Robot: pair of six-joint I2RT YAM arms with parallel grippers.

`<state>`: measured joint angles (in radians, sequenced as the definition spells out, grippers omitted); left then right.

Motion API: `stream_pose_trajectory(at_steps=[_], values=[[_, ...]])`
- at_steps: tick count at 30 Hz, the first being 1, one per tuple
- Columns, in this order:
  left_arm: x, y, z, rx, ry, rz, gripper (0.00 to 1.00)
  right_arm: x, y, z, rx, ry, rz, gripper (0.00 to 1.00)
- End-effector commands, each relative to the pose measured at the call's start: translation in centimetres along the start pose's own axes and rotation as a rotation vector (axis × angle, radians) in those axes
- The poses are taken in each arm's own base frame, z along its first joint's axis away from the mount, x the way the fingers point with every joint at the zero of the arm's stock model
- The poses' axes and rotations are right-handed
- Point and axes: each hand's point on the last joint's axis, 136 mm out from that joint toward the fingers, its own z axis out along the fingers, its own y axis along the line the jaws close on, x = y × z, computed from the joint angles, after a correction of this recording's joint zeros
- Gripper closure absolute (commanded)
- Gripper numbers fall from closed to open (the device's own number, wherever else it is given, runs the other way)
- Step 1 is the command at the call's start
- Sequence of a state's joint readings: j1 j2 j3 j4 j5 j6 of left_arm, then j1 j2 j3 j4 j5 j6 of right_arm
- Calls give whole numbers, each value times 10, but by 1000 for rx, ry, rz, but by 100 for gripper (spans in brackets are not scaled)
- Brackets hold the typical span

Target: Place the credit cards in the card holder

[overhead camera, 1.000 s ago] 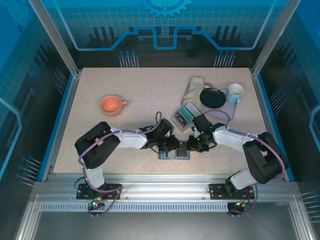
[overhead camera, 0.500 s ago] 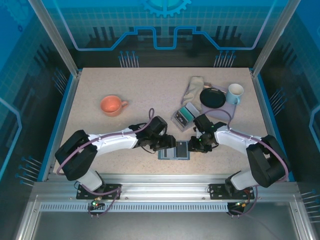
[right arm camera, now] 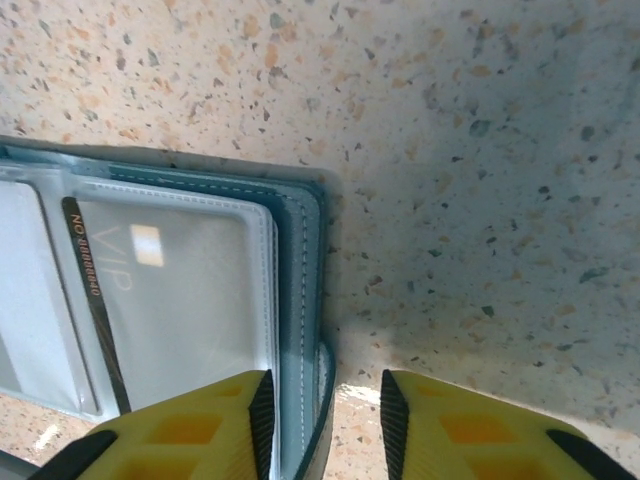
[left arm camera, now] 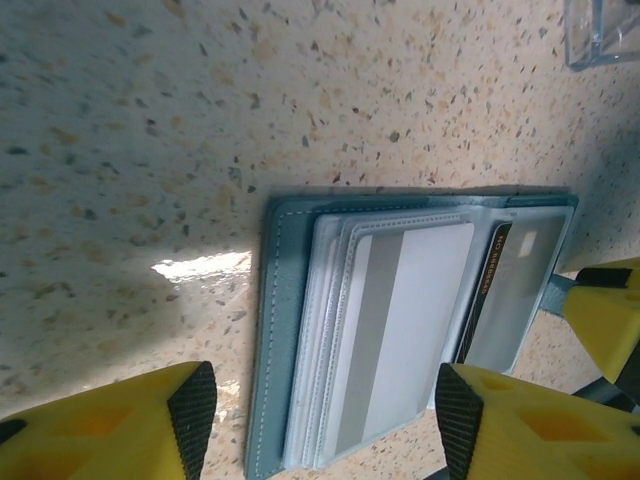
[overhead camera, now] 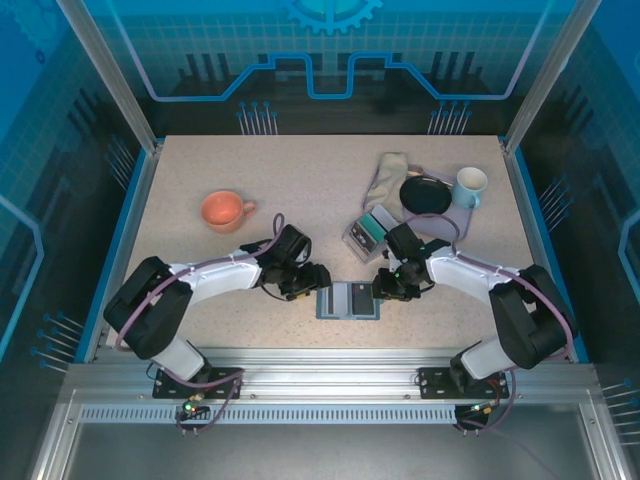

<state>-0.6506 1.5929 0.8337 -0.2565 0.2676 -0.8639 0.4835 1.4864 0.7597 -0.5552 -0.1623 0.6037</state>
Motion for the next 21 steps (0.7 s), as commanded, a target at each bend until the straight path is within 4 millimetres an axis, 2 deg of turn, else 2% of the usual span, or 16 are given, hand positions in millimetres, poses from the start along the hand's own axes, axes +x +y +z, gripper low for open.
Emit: stream_pose_trajectory(at_steps=[1,8,13,21], values=[[3,-2,9,23,44,-13,38,1,3,5,-17,18,-7,67],[1,-2,26,26,68,-21,41,5,0,11,-15,34,0,74],[4,-21,31,119,100,-3,49,8,1,18,-27,49,7,81],[1,-46,12,208,62,23,65,9,2,22,-40,56,14,86]])
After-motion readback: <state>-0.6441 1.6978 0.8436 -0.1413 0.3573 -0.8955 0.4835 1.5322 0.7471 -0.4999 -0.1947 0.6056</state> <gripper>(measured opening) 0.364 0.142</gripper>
